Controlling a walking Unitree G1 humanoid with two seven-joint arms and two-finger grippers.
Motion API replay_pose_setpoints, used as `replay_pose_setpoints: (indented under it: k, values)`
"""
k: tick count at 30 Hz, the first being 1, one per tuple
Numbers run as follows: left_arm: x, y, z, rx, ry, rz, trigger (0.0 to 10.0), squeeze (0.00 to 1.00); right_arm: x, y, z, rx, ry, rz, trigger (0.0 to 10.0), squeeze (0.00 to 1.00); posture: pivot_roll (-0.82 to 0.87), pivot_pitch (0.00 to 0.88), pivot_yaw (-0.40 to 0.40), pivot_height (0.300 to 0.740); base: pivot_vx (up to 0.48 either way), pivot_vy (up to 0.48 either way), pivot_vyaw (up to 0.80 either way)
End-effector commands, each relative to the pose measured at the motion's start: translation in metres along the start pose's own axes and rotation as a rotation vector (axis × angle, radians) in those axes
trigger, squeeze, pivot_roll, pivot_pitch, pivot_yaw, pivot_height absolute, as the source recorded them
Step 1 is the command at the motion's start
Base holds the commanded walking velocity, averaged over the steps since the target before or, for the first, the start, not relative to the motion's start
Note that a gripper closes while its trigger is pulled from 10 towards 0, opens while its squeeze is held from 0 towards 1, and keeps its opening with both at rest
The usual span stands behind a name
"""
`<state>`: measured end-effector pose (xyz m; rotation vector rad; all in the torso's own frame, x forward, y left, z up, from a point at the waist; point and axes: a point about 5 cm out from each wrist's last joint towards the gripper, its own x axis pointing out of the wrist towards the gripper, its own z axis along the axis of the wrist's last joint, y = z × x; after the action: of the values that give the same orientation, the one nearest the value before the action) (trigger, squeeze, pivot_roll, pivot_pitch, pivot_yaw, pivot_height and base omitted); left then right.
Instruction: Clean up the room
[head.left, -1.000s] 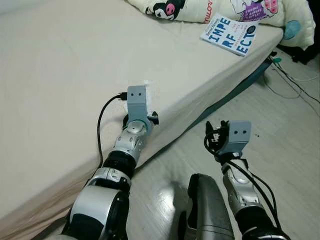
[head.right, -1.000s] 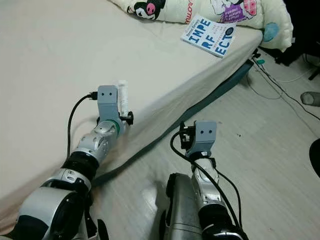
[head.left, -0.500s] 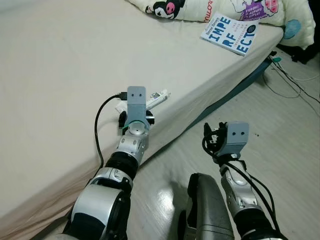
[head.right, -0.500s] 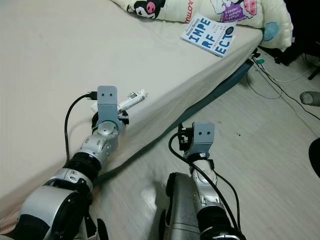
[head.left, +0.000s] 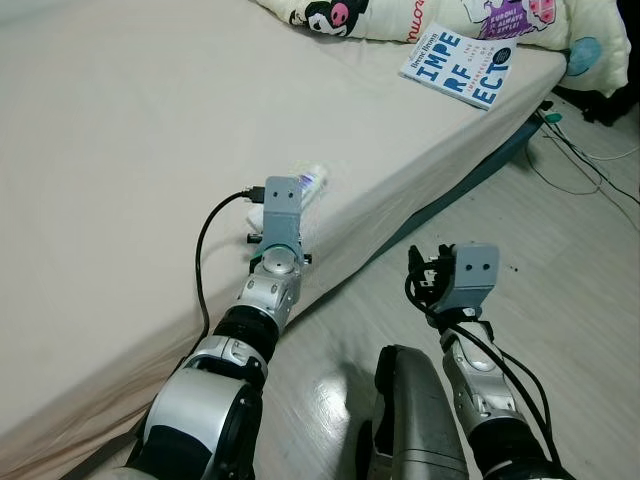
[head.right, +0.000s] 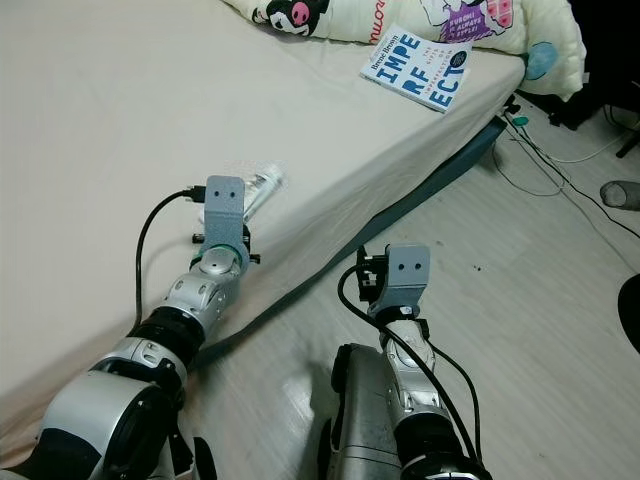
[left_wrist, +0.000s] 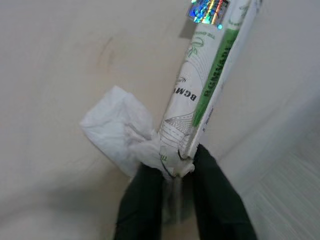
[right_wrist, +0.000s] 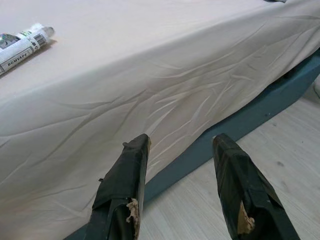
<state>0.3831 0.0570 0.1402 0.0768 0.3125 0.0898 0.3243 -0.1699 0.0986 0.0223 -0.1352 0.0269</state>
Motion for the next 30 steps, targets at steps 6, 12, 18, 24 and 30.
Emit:
replay_pose_setpoints:
  k: [6, 12, 18, 24, 30]
  values:
    - [-0.004, -0.01, -0.014, -0.007, 0.052, -0.034, 0.0, 0.0, -0.005, -0.003, -0.007, 0.005, 0.036, -0.017, 10.0, 0.0, -0.02, 0.267, 0.056, 0.531, 0.0, 0.0, 0.0]
    - [-0.005, 0.005, -0.002, -0.069, -0.039, -0.053, 0.0, 0.0, -0.004, -0.003, -0.007, 0.005, 0.038, -0.019, 10.0, 0.0, -0.01, 0.264, 0.054, 0.531, 0.0, 0.0, 0.0]
    - [-0.021, 0.016, 0.029, -0.099, -0.27, -0.139, 0.0, 0.0, -0.002, -0.002, -0.004, 0.008, 0.03, -0.014, 10.0, 0.0, 0.0, 0.239, 0.049, 0.531, 0.0, 0.0, 0.0]
    - [-0.056, 0.028, 0.056, -0.053, -0.535, -0.284, 10.0, 0.0, 0.0, 0.005, 0.006, 0.028, -0.021, 0.014, 10.0, 0.0, 0.02, 0.218, 0.042, 0.531, 0.0, 0.0, 0.0]
    - [-0.084, 0.046, 0.046, 0.054, -0.607, -0.374, 10.0, 0.0, -0.007, 0.023, 0.028, 0.095, -0.137, 0.101, 10.0, 0.0, 0.02, 0.186, 0.034, 0.531, 0.0, 0.0, 0.0]
